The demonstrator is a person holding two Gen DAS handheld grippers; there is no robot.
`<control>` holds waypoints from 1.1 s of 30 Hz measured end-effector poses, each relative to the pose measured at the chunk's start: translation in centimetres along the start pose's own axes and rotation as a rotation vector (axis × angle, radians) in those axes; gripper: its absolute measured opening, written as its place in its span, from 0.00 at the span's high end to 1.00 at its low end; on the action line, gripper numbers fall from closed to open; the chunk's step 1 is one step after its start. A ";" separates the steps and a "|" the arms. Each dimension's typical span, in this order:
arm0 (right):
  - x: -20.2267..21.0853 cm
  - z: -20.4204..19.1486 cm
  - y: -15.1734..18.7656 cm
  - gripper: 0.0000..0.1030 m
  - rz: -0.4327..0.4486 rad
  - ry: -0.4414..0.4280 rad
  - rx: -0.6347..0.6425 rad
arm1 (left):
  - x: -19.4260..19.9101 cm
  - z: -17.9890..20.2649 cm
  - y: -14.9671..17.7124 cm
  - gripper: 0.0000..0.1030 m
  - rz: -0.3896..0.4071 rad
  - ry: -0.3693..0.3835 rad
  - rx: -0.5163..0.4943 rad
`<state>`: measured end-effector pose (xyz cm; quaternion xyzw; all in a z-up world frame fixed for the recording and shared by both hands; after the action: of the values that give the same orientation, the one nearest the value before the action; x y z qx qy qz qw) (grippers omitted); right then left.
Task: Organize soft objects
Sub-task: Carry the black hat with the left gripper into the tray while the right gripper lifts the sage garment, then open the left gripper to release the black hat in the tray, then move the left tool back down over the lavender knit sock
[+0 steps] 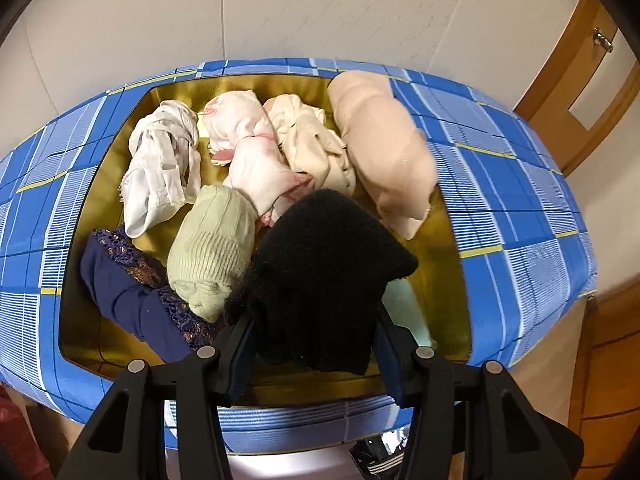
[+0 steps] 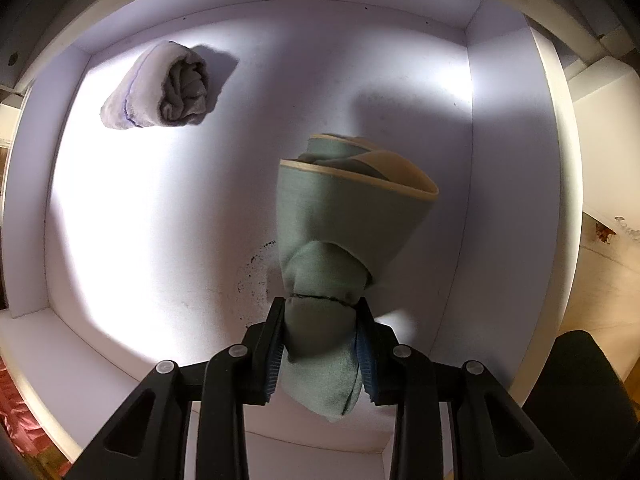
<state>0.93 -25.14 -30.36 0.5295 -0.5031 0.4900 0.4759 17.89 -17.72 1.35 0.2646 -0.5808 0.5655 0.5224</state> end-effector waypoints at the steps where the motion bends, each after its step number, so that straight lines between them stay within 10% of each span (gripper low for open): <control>1: 0.2 -0.1 0.1 0.68 0.000 0.001 0.000 | -0.2 0.1 0.0 0.49 0.000 -0.006 -0.003; 9: 0.3 -0.1 -0.1 0.66 0.000 -0.004 -0.006 | -0.7 0.4 0.1 0.32 0.018 -0.064 -0.013; 33: 0.4 -0.6 -0.2 0.66 -0.001 0.025 0.013 | 4.1 1.9 5.9 0.32 0.144 -0.084 -0.166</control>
<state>1.09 -24.53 -29.92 0.5268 -0.4936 0.4995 0.4789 10.70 -16.97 3.17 0.2016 -0.6644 0.5399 0.4757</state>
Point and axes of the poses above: each gripper's, at about its wrist camera, not at the fingertips, and x roughly against the way its jaws point, z to its right, y to its underside, the point moved 4 cm from there along -x, roughly the way its jaws point, and after that the axes turned 13 degrees about x, right-handed, at the moved point
